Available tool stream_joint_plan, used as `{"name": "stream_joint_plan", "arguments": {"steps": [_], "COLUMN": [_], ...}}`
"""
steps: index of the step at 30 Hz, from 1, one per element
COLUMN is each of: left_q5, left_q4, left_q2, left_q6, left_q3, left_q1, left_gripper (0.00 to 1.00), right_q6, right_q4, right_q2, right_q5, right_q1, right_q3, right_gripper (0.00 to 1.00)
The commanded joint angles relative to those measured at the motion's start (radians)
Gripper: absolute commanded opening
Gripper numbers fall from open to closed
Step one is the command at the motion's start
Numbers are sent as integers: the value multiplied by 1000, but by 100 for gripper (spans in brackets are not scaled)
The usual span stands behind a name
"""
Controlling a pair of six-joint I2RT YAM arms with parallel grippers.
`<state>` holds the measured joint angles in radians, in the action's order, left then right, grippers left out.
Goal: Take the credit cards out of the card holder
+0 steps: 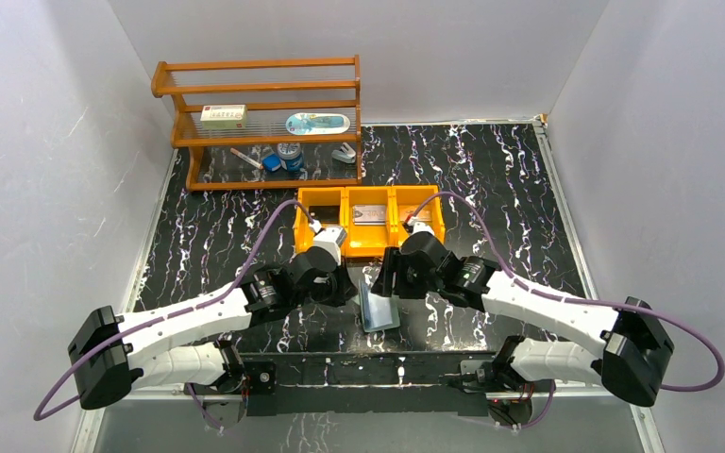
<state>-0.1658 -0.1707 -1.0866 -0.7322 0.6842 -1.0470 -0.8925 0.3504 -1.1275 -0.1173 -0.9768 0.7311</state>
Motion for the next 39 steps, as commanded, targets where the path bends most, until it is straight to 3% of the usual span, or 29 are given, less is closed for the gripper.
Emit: {"name": "stream_joint_plan", "arguments": {"steps": [1, 10, 21, 39], "left_q5": [28, 12, -155, -181], "left_q4": [38, -6, -165, -234], "left_q2": [18, 2, 85, 126], "left_q6": [13, 14, -80, -114], "left_q3": [50, 53, -66, -157], "left_q1": [5, 5, 5, 5], "left_gripper": [0, 0, 0, 0], "right_q6": [-2, -75, -91, -129], "right_q4": [-168, -208, -162, -336], "right_q2": [-25, -87, -32, -140], "right_q5": [120, 99, 28, 194], "right_q1": [-1, -1, 1, 5], "right_q3": [7, -58, -79, -124], "right_gripper": [65, 64, 64, 57]}}
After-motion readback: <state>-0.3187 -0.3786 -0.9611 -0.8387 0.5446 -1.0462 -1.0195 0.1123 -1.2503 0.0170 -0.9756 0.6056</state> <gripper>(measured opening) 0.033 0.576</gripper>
